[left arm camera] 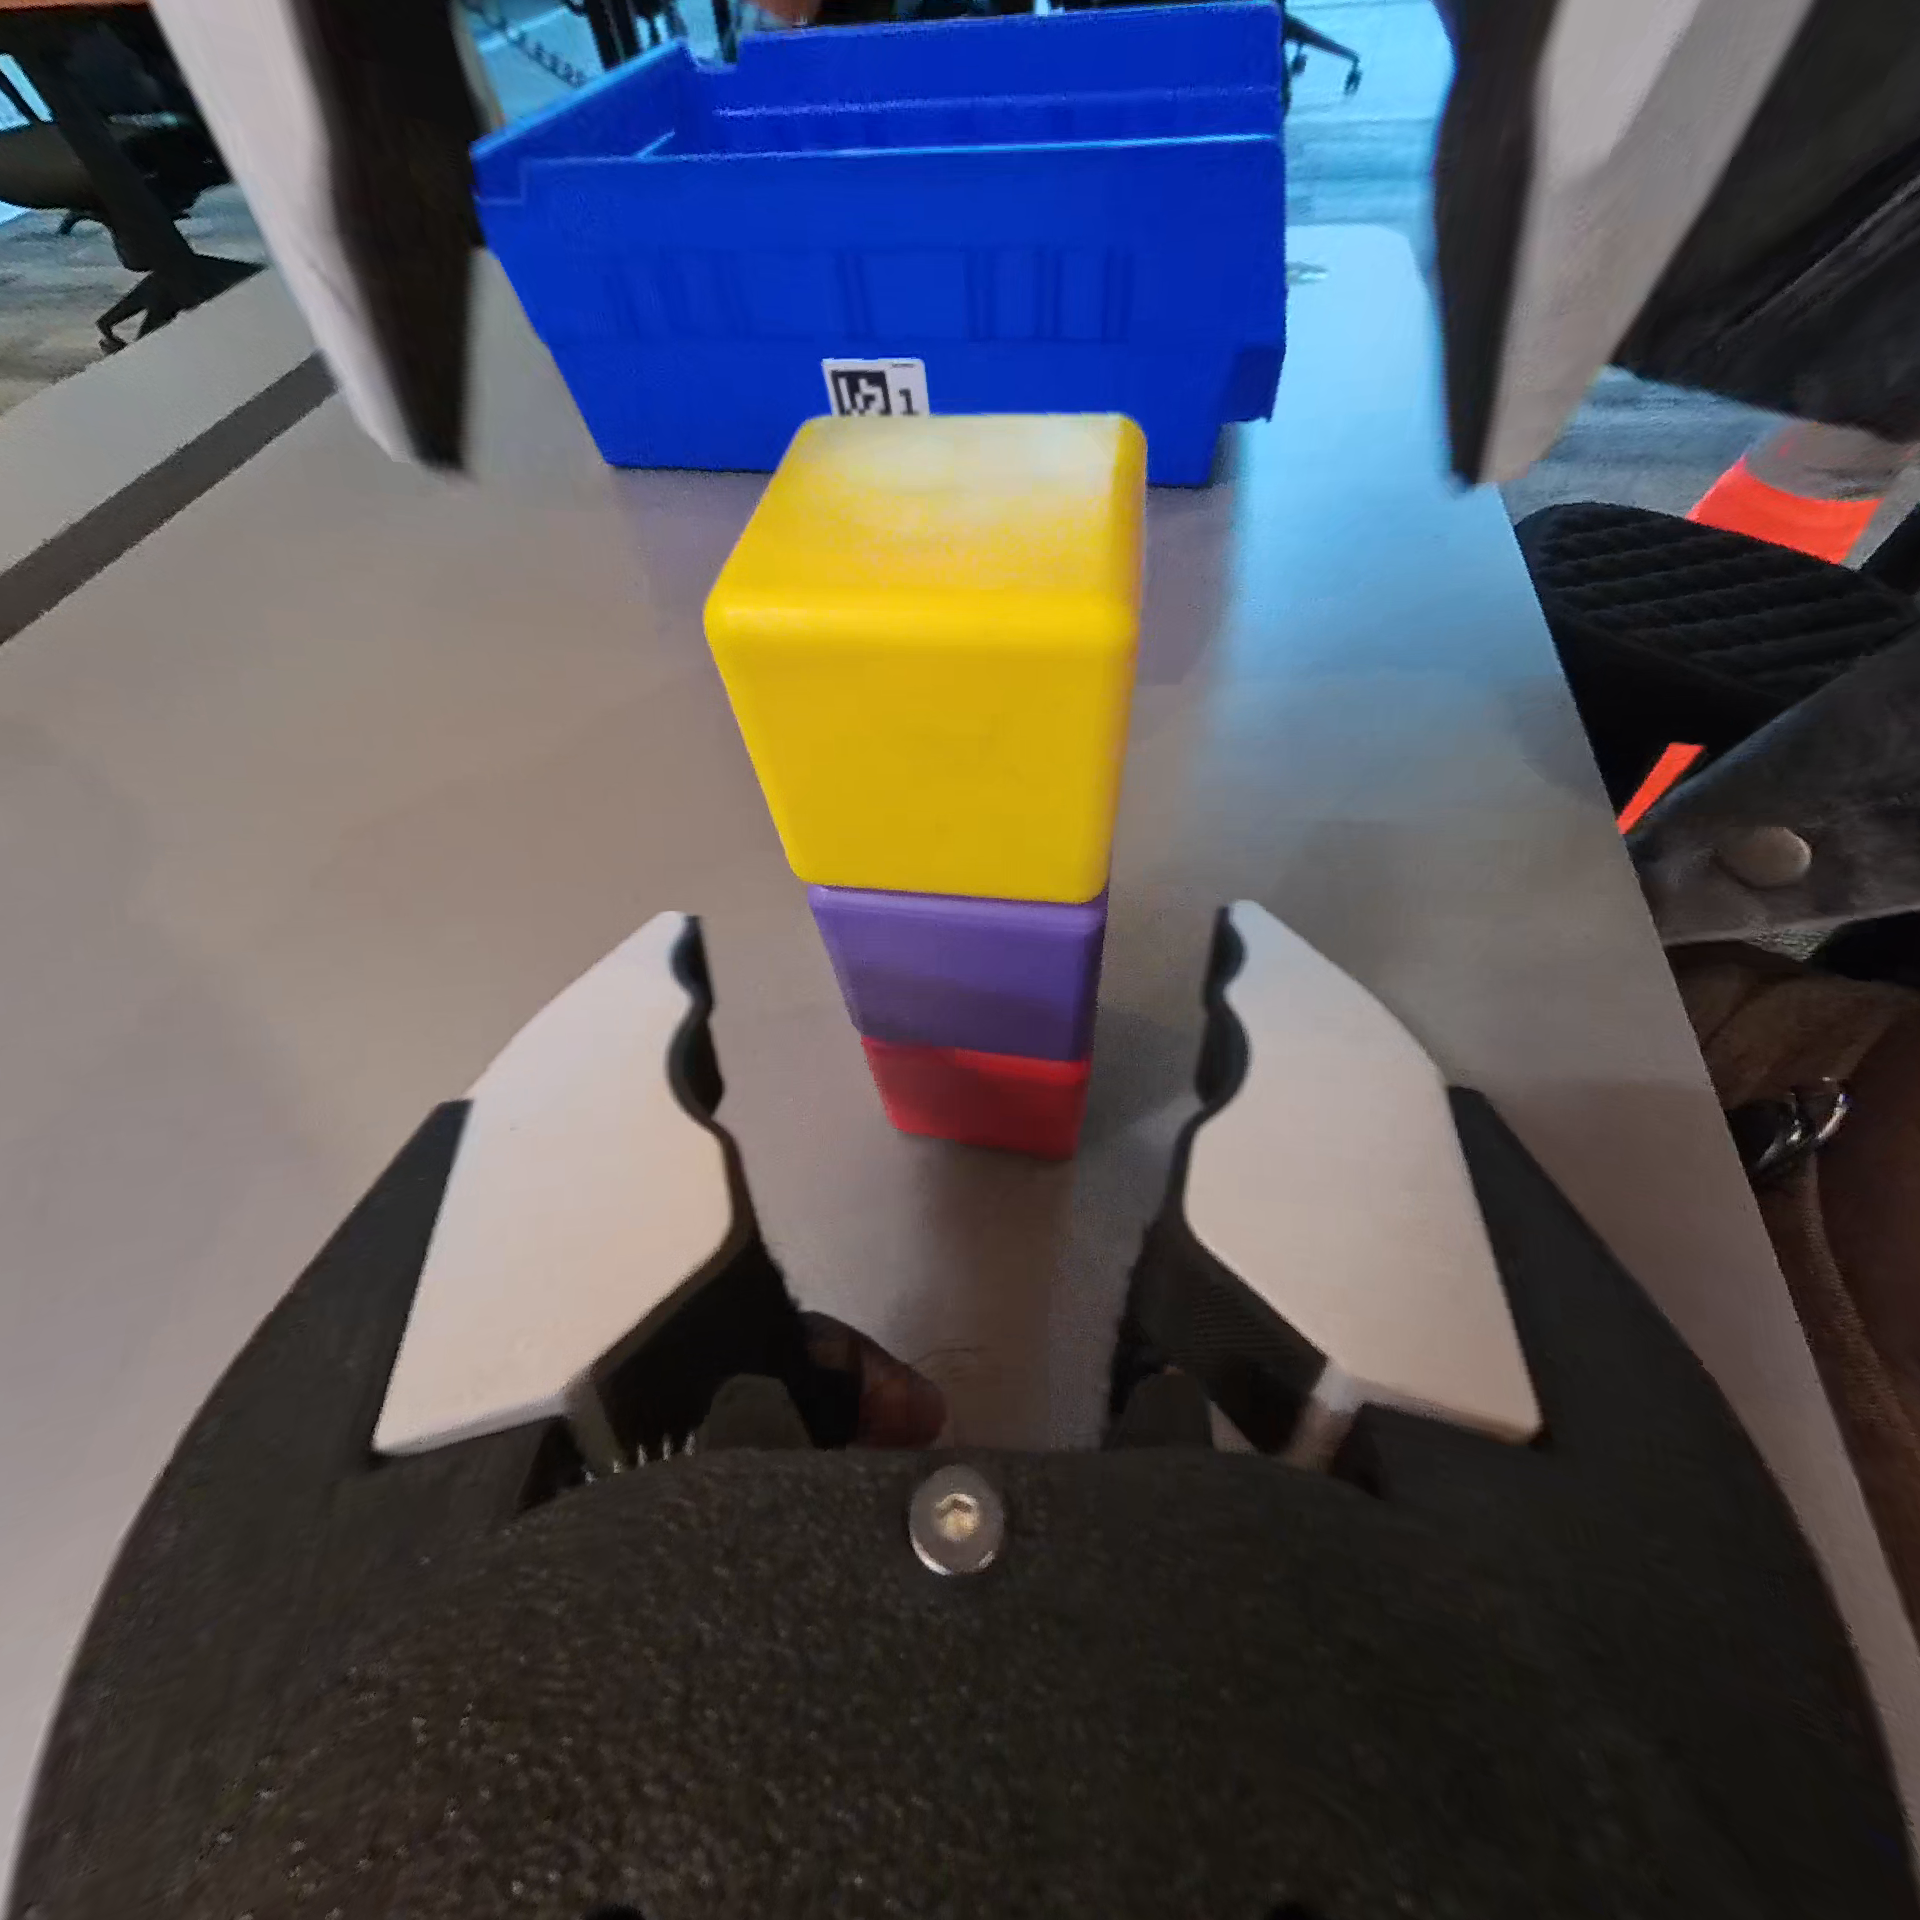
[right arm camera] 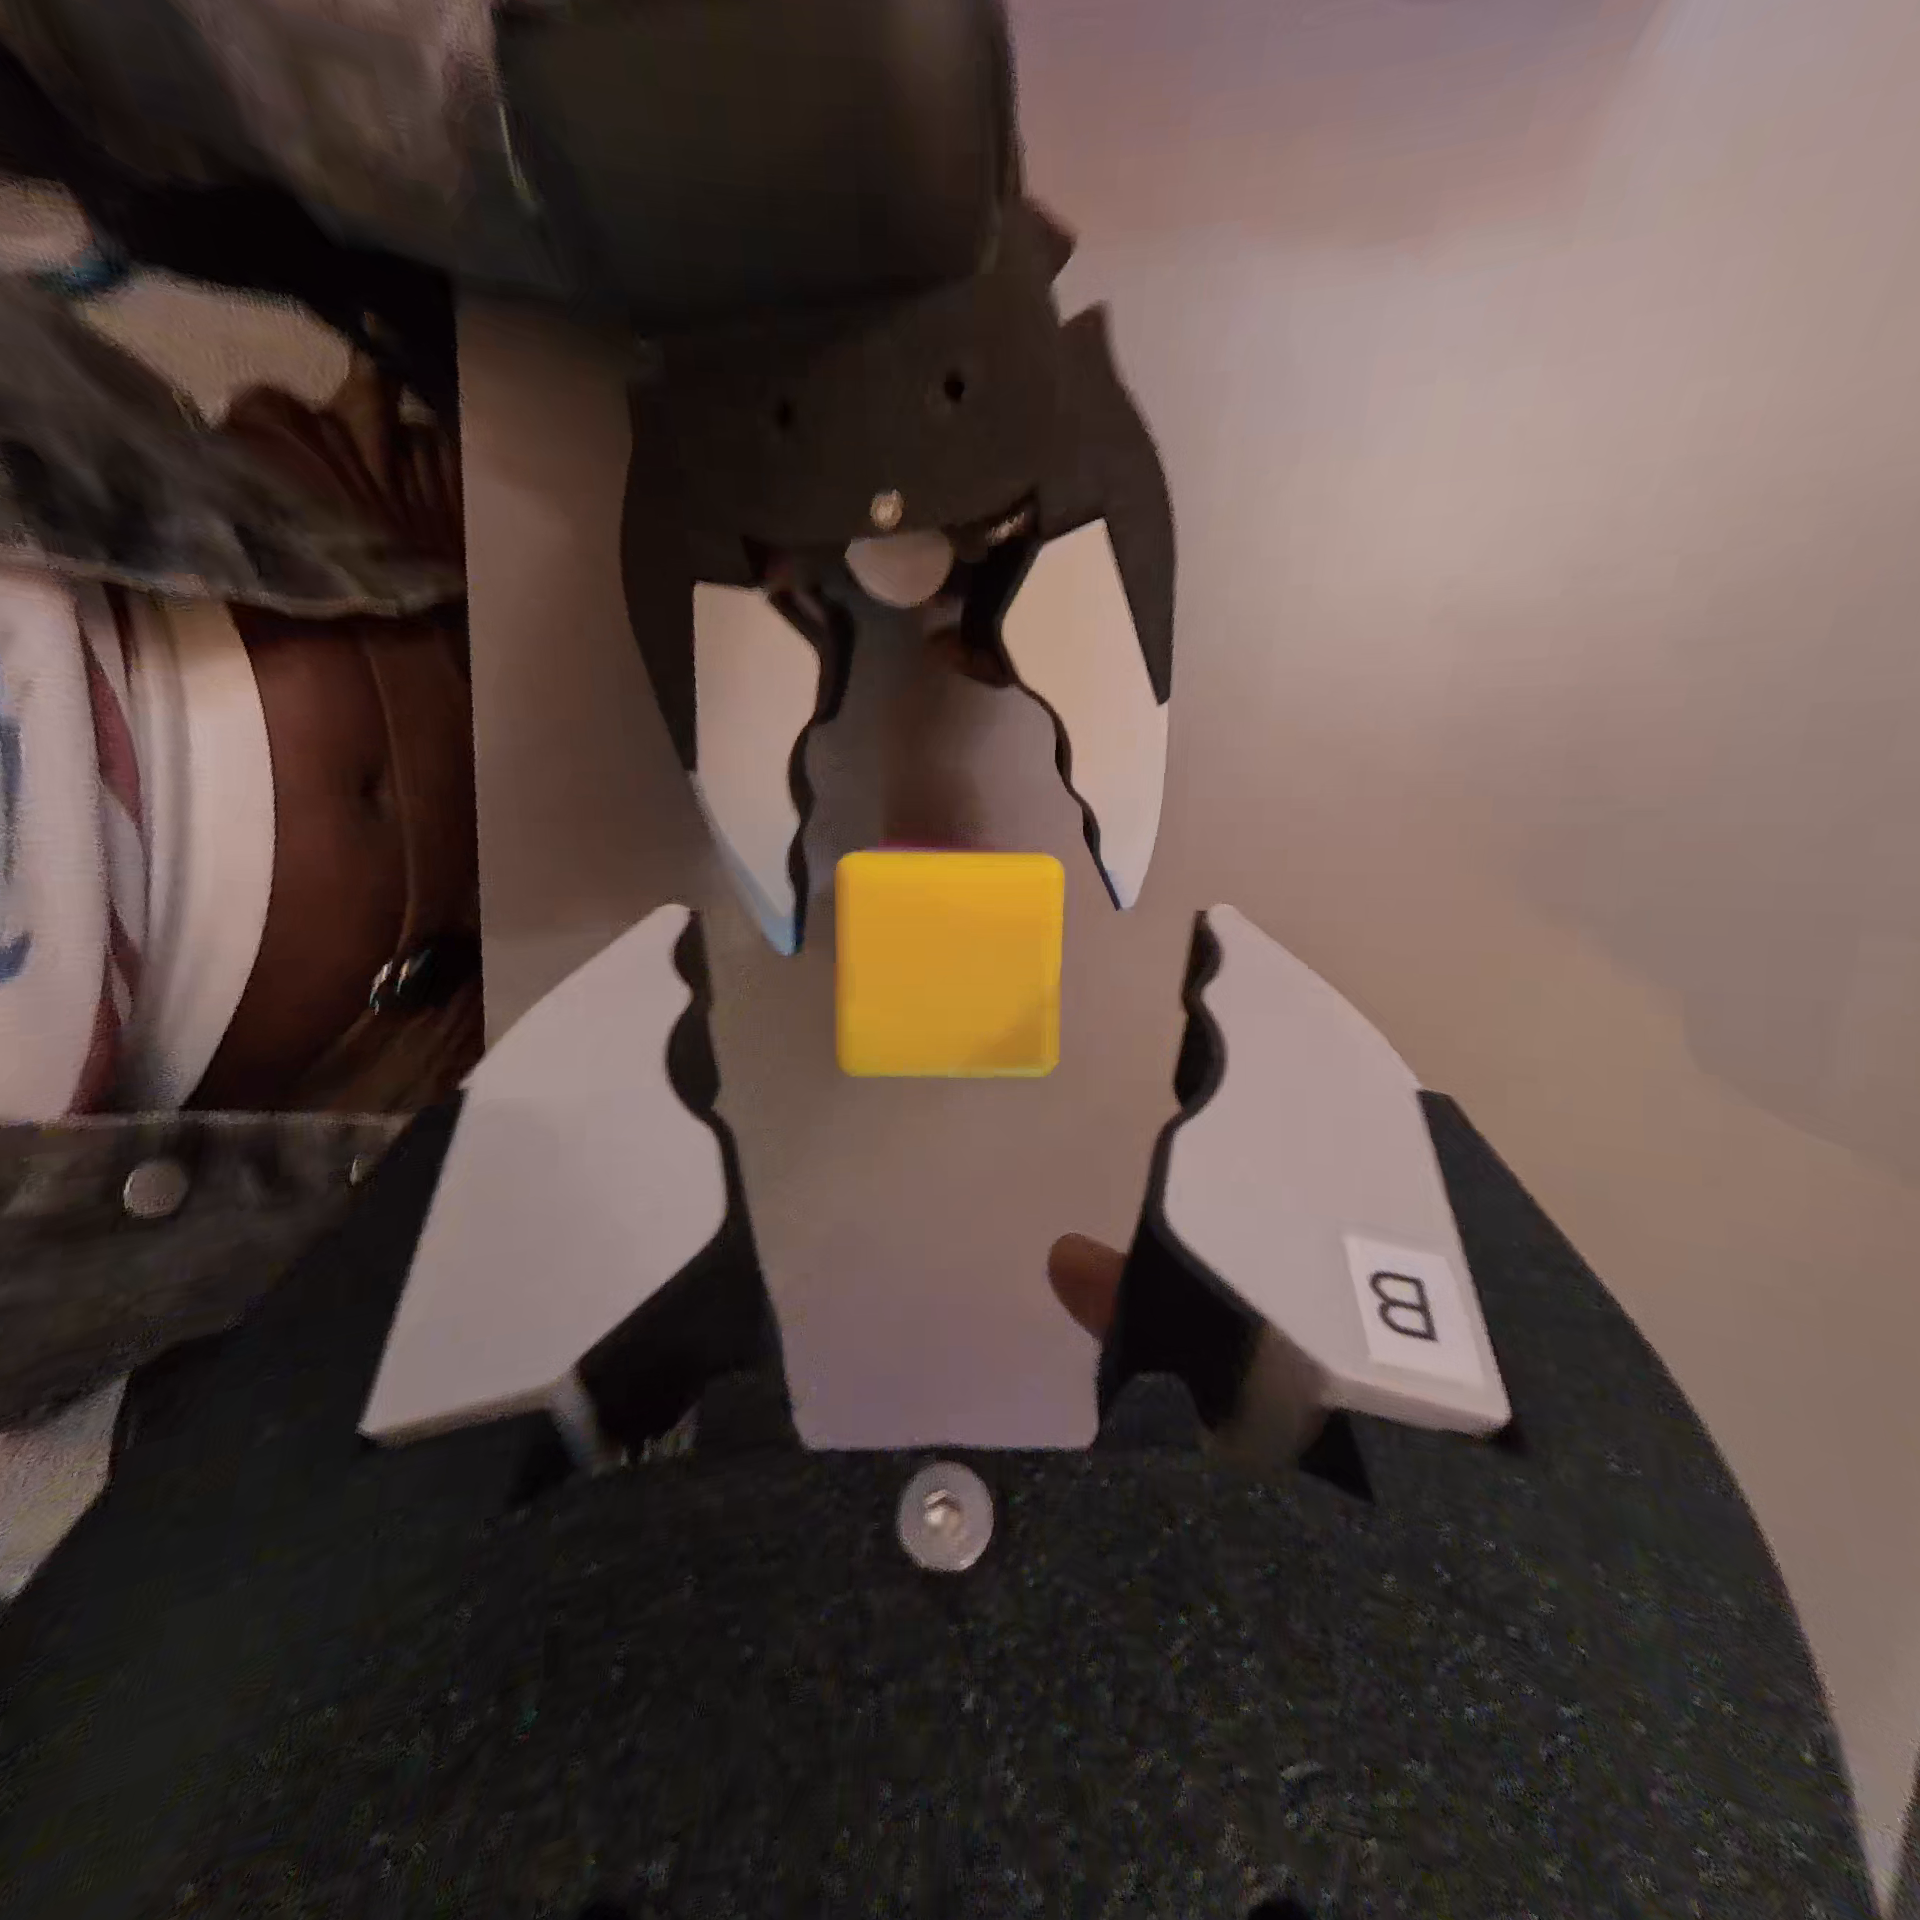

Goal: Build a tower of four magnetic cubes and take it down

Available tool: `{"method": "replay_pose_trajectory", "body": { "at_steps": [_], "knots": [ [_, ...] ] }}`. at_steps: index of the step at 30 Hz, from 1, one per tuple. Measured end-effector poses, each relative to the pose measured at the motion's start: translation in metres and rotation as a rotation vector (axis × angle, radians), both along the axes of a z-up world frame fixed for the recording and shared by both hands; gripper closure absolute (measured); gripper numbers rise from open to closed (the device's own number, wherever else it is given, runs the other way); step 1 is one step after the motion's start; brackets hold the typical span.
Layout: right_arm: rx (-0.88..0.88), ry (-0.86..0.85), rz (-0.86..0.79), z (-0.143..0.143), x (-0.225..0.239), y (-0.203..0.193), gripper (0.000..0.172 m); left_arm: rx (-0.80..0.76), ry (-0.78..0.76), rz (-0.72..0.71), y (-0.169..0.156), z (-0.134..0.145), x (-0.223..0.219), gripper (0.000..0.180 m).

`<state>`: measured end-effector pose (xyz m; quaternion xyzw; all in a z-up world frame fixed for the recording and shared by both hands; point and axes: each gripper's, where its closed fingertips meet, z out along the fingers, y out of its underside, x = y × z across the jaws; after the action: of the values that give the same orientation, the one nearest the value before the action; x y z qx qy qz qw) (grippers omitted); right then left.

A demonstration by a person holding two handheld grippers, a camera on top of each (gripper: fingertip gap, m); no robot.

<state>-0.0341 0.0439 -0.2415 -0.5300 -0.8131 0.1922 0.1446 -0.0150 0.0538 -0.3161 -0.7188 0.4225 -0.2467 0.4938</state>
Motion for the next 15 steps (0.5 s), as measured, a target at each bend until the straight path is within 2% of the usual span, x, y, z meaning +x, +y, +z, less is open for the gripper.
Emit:
{"method": "replay_pose_trajectory", "body": {
  "at_steps": [3,5,8,12,14,15],
  "knots": [
    [-0.015,0.323,-0.061,0.033,-0.005,-0.001,0.061,0.054,-0.024,0.073,0.000,0.020,-0.013,0.075],
    [-0.045,0.560,-0.093,0.057,0.003,-0.005,0.054,0.113,-0.054,0.152,-0.003,0.045,-0.031,0.076],
    [-0.036,0.806,-0.143,0.074,0.027,-0.002,0.045,0.154,0.008,0.297,-0.015,0.083,-0.078,0.078],
    [-0.034,0.877,-0.188,0.064,0.054,0.007,0.046,0.220,0.069,0.526,-0.036,0.146,-0.171,0.095],
    [-0.042,0.889,-0.199,0.061,0.062,0.011,0.048,0.217,0.169,0.601,-0.040,0.161,-0.226,0.103],
    [-0.049,0.888,-0.200,0.061,0.065,0.012,0.048,0.190,0.257,0.605,-0.039,0.157,-0.254,0.103]
  ]
}}
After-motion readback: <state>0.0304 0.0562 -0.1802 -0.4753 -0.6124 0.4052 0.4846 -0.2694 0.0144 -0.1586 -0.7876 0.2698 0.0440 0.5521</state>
